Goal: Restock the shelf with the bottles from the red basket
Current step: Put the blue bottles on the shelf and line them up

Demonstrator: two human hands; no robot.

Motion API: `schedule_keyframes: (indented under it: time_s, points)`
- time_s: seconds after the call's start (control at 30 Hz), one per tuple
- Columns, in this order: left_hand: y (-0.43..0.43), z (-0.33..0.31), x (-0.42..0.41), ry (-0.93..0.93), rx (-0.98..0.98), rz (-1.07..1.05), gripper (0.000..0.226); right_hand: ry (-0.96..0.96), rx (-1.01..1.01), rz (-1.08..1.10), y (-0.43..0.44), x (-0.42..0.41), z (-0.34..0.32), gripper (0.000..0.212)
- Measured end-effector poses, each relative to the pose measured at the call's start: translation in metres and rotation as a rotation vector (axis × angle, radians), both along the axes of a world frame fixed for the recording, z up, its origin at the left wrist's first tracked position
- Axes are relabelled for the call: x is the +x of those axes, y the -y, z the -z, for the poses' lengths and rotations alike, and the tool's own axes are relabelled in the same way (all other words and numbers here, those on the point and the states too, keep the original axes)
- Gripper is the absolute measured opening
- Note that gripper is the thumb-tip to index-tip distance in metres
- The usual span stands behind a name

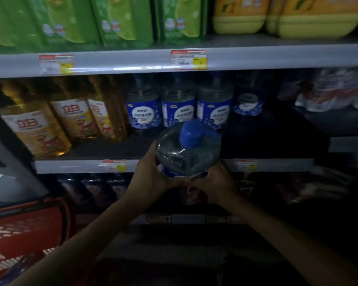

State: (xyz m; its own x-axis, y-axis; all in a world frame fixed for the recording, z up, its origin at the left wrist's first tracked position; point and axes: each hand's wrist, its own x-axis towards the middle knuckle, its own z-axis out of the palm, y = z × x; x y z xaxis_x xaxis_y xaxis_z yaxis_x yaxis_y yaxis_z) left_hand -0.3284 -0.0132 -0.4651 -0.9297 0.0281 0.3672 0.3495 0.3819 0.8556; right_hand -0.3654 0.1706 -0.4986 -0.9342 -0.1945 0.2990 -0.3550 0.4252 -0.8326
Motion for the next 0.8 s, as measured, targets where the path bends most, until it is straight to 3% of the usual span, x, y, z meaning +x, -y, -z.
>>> schedule_keyframes:
  time_s: [0.1,0.2,0.37,0.7,0.8]
  points:
    - [-0.035,0.002,-0.019,-0.088,-0.036,0.043,0.092,-0.045,-0.089,0.123,-0.032,-0.015,0.009,0.091]
    - [-0.064,0.008,-0.045,-0.157,-0.094,0.009,0.074,-0.056,-0.114,0.252,-0.06,-0.028,0.012,0.07]
    - [-0.108,0.005,-0.075,-0.155,-0.042,0.069,0.089,-0.011,-0.099,0.353,-0.1,-0.056,0.015,0.04]
    - [-0.164,0.021,-0.121,-0.113,0.029,0.092,0.098,-0.062,-0.072,0.346,-0.15,-0.084,0.008,0.086]
    - [-0.172,0.018,-0.13,-0.09,0.033,0.126,0.094,-0.035,-0.134,0.349,-0.154,-0.091,0.009,0.078]
